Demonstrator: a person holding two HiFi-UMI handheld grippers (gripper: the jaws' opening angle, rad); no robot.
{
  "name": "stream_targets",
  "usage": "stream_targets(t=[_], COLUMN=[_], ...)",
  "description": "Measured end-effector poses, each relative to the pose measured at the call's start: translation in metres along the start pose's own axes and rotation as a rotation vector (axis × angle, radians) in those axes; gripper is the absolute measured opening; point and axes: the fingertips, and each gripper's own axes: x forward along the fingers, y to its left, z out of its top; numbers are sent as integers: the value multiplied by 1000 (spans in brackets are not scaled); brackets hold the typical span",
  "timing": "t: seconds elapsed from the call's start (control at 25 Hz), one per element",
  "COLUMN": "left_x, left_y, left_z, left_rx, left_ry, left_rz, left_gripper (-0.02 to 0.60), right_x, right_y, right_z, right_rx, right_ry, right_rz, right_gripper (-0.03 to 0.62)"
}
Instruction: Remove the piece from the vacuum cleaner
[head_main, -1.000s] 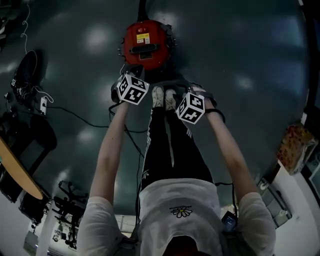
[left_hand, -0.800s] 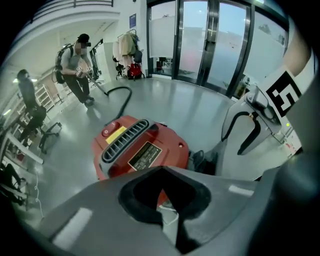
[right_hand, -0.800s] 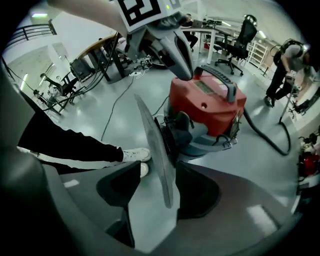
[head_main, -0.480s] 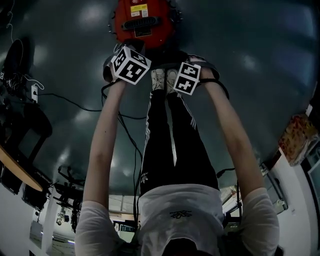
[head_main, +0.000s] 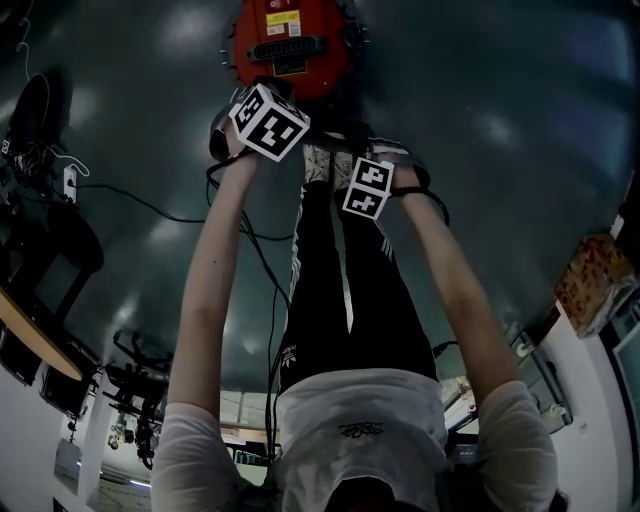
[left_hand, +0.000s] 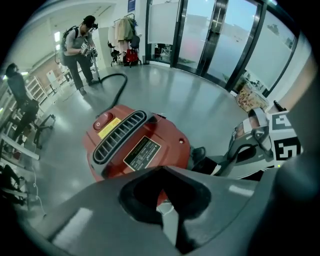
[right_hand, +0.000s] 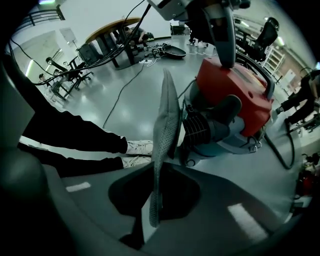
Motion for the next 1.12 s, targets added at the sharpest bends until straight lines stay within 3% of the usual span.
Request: stream_targets(t=[0.16,0.28,0.4,0.48,0.6,0.72,0.84,1.04,1.12], left_x=[-3,-5,-4,-5,-28,-86,-163,-293,-348], left_y=[2,3,8,13,13,7,-11,-11,-11], left_z=[-5,-4,0,-1,-10,-7,7,53,76], left_rx=[-16,-51,-97,-176,-368,-489,-532,-484,-447], left_ry=[-10,-44,-90,-136,-217,-334,-507,-766,-847], left_rz=[4,2,14,8,-29,15,78,202,230], left_gripper=[2,2,2,0,1,0,0,0,0], right_x=[4,9,7,0,-27,-76,-134,-255,-318], right_y=[46,69,66,58,52,49,56,2,-25], right_z=[0,-13,-13,-6,9,19,22,54,72], right_rx=[-108,6,97,115,116,106,162,369,401], right_ry=[20,14,-15,-30,-42,-70,-112,-323,-416], right_rz=[85,115,109,89,71,50,31,-83,-164], right_gripper=[35,35,35,35,35,35,35,37,37])
